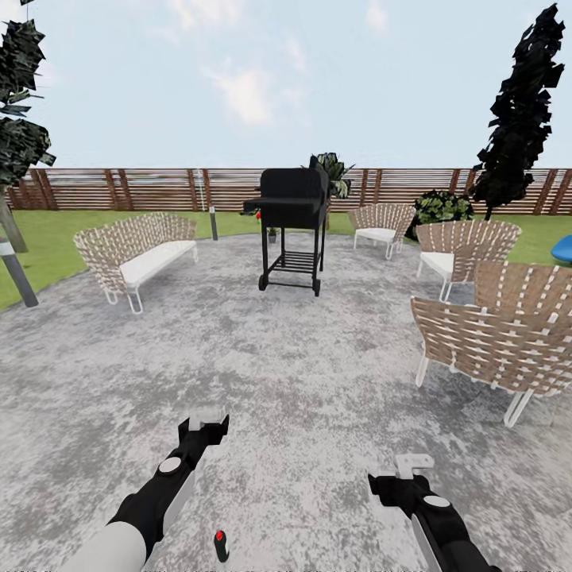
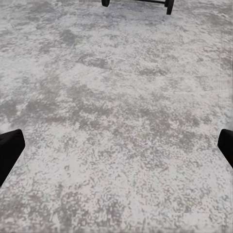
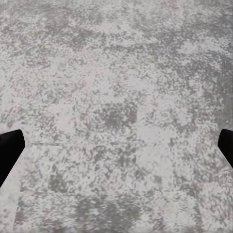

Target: Pick up the pesticide atomizer in the garden and spray insectifuge to fully cover both potted plants in the garden.

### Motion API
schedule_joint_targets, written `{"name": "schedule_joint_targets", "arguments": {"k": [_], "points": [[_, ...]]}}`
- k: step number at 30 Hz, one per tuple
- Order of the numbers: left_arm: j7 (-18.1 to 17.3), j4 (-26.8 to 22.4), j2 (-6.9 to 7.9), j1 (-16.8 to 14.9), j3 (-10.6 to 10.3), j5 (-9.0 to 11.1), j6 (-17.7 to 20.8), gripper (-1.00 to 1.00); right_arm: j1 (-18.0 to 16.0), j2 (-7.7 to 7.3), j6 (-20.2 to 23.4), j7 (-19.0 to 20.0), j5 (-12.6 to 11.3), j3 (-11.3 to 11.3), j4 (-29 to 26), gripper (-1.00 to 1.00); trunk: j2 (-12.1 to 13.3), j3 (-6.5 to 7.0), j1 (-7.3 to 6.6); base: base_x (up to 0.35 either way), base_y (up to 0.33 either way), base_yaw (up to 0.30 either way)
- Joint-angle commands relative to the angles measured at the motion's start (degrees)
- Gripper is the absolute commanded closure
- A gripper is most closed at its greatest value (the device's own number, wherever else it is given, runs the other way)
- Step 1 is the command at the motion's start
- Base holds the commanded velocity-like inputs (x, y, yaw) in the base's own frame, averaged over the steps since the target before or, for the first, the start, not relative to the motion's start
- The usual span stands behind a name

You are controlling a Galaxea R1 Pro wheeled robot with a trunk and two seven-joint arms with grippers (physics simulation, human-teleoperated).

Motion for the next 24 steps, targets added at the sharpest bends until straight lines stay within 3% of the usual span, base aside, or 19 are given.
{"name": "schedule_joint_targets", "arguments": {"k": [1,24], "points": [[0.12,0.06,0.04,-0.05,-0.29,0.54,-0.21,-1.00,-0.02,-0.03,0.29,-0.02,0.06,0.00,-0.08,-1.00,-0.44,-0.29,0.22,0.000,0.000,0.043],[0.11,0.33,0.04,-0.05,-0.20,0.63,-0.24,-1.00,-0.02,-0.03,0.35,-0.02,0.06,0.16,0.00,-1.00,-9.67,-6.28,5.27,0.000,0.000,0.085]]}}
